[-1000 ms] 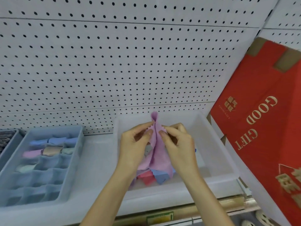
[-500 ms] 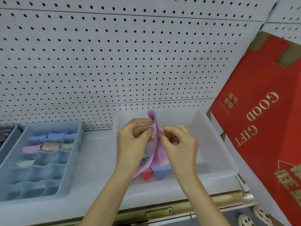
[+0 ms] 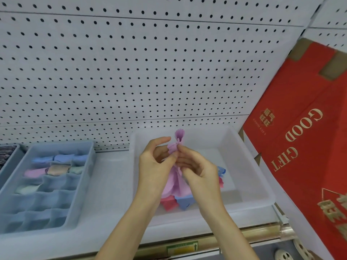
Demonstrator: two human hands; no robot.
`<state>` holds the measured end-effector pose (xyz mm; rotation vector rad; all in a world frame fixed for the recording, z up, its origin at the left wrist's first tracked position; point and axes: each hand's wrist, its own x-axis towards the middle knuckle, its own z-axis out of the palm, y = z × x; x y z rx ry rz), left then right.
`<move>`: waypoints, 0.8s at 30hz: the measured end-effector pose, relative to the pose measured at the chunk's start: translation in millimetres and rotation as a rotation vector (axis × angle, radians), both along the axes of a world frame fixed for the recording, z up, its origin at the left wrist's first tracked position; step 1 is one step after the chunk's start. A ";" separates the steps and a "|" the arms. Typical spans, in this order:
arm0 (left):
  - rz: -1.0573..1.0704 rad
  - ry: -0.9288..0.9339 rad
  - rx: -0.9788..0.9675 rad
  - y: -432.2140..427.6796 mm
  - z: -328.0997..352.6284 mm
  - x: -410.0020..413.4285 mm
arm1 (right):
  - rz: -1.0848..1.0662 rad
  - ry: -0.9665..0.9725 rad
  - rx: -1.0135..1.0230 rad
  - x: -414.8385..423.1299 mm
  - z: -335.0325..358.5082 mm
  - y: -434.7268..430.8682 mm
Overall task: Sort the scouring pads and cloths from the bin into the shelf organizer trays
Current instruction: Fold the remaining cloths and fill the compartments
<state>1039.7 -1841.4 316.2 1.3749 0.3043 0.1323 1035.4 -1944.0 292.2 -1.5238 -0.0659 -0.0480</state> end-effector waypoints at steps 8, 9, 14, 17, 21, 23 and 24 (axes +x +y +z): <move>-0.218 -0.064 0.078 22.0 19.7 4.3 | 0.016 -0.022 -0.143 32.9 3.6 -47.3; -0.261 -0.075 0.102 24.9 23.7 5.5 | 0.117 -0.019 -0.141 41.0 3.7 -52.7; -0.379 -0.091 0.248 37.2 38.7 12.3 | 0.475 -0.023 -0.256 76.1 19.8 -64.4; -0.428 -0.119 0.273 39.0 45.3 15.2 | 0.640 -0.012 -0.387 92.0 35.4 -65.3; -0.395 -0.122 0.304 40.6 48.6 18.6 | 0.634 -0.001 -0.380 105.2 42.4 -68.5; -0.356 -0.105 0.328 43.9 46.4 20.4 | 0.594 -0.010 -0.339 105.6 42.3 -72.0; -0.336 -0.099 0.336 45.3 45.3 21.0 | 0.562 -0.016 -0.312 105.2 41.7 -73.7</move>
